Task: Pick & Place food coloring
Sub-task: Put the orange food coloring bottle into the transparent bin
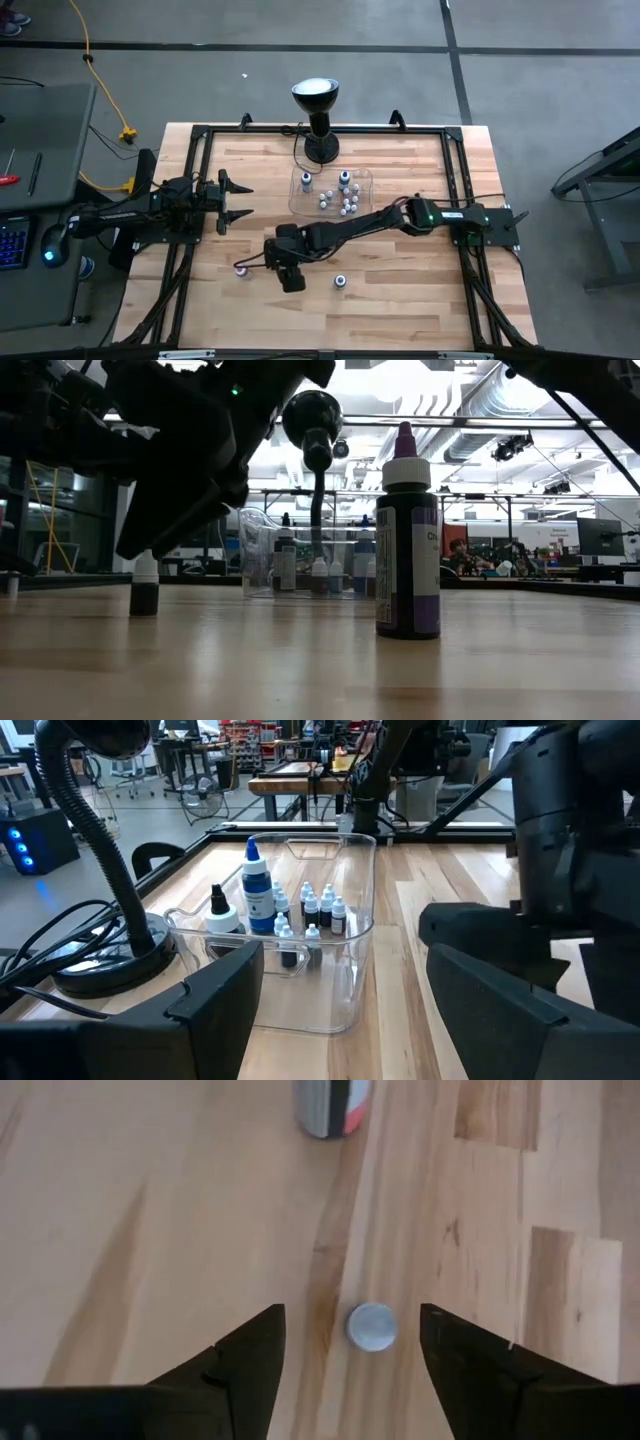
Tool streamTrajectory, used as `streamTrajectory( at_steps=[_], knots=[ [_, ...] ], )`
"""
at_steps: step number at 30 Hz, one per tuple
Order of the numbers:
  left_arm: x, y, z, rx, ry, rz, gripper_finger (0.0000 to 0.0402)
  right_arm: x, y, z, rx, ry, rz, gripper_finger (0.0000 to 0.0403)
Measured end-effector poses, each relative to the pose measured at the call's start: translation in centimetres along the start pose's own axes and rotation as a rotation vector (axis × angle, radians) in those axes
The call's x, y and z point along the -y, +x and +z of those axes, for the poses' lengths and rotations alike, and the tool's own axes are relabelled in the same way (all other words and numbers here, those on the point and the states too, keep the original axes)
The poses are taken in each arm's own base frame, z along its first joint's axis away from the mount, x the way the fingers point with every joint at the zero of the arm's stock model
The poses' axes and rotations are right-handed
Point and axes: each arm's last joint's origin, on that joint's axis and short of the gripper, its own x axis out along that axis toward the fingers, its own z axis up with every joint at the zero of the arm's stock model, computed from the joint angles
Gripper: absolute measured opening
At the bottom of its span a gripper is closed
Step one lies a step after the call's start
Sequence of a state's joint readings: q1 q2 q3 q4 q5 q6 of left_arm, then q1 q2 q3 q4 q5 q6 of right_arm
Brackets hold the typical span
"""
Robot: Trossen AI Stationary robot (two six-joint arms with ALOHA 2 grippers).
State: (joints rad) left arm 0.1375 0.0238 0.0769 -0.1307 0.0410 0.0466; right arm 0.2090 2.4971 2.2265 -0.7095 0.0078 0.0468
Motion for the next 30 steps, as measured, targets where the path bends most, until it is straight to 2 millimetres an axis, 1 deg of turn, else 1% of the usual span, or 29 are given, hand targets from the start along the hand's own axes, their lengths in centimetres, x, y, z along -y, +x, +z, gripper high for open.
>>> streamTrajectory(
  at_steps=[6, 12, 15, 24, 30],
  knots=[
    [0.00, 0.00, 0.01, 0.000, 0.000, 0.000, 0.0278, 0.38, 1.00, -0.48, -0.020, 0.032, -0.006, 0.0220],
    [0.00, 0.00, 0.00, 0.000, 0.000, 0.000, 0.0278, 0.39, 0.95, -0.48, -0.022, 0.033, -0.006, 0.0215],
    [0.00, 0.00, 0.01, 0.000, 0.000, 0.000, 0.0278, 0.42, 0.95, -0.48, -0.022, 0.043, -0.008, 0.0201],
    [0.00, 0.00, 0.01, 0.000, 0.000, 0.000, 0.0278, 0.43, 0.93, -0.48, -0.023, 0.068, -0.006, 0.0137],
    [0.00, 0.00, 0.01, 0.000, 0.000, 0.000, 0.0278, 0.42, 0.93, -0.47, -0.023, 0.068, -0.003, 0.0111]
  ],
)
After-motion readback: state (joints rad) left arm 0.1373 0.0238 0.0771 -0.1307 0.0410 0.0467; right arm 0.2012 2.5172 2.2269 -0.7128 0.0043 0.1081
